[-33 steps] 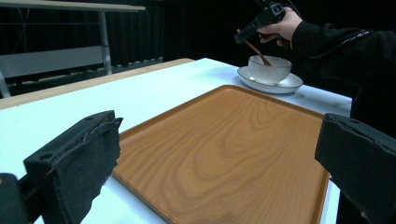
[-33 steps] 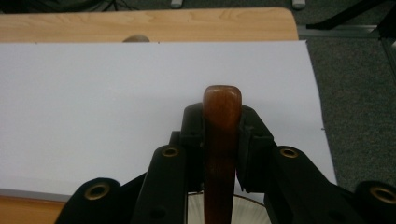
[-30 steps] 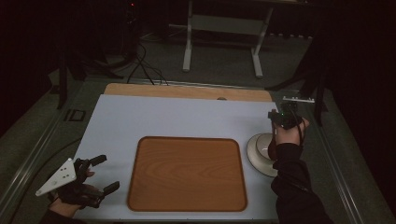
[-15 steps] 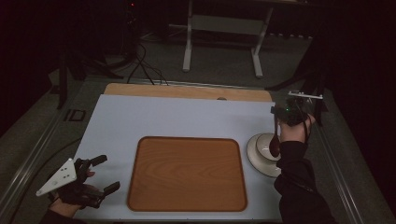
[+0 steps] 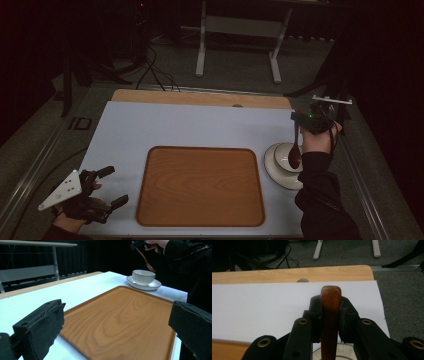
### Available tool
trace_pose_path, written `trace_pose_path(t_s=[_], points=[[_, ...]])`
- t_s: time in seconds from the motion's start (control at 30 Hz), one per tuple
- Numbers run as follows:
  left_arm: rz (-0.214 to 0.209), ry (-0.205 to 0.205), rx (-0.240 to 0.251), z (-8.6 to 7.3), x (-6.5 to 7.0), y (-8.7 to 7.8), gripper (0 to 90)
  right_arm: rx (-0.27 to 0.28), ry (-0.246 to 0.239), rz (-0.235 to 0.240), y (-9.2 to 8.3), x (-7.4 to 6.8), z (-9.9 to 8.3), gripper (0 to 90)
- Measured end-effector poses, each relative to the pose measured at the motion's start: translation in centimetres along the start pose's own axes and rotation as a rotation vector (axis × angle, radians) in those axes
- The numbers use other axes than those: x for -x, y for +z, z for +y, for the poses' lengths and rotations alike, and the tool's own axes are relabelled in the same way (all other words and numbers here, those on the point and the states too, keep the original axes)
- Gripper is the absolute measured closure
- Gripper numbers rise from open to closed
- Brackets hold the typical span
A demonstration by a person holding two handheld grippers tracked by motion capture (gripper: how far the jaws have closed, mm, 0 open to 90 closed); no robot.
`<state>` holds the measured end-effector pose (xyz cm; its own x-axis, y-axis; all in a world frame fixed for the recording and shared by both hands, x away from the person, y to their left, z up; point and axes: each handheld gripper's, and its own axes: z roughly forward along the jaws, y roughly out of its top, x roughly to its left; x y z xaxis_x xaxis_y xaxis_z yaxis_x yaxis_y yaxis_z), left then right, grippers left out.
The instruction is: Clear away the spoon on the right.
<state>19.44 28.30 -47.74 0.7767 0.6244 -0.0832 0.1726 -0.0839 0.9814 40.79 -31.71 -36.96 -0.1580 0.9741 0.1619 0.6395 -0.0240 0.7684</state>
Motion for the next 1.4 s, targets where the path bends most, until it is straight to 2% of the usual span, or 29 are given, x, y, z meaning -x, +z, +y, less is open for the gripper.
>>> trace_pose_path(t_s=[0.33,0.53,0.63,0.83,1.4], points=[[-0.002,0.001,-0.001,0.0,0.0,0.0,0.1,0.007,-0.020,0.019,-1.5,-2.1,0.4,75.3],[-0.002,-0.002,0.002,0.0,0.0,0.0,0.1,0.007,-0.013,0.053,-2.0,-3.5,0.2,75.4],[-0.001,-0.003,0.002,0.0,0.0,0.0,0.1,-0.003,-0.033,0.053,-2.0,-4.4,-0.1,75.4],[-0.003,-0.001,0.001,0.0,0.0,0.0,0.1,-0.014,-0.049,0.084,-2.0,-6.2,-0.3,75.4],[-0.002,0.000,-0.007,0.0,0.1,0.1,0.1,-0.042,-0.048,0.175,-1.0,-10.4,-2.4,75.4]])
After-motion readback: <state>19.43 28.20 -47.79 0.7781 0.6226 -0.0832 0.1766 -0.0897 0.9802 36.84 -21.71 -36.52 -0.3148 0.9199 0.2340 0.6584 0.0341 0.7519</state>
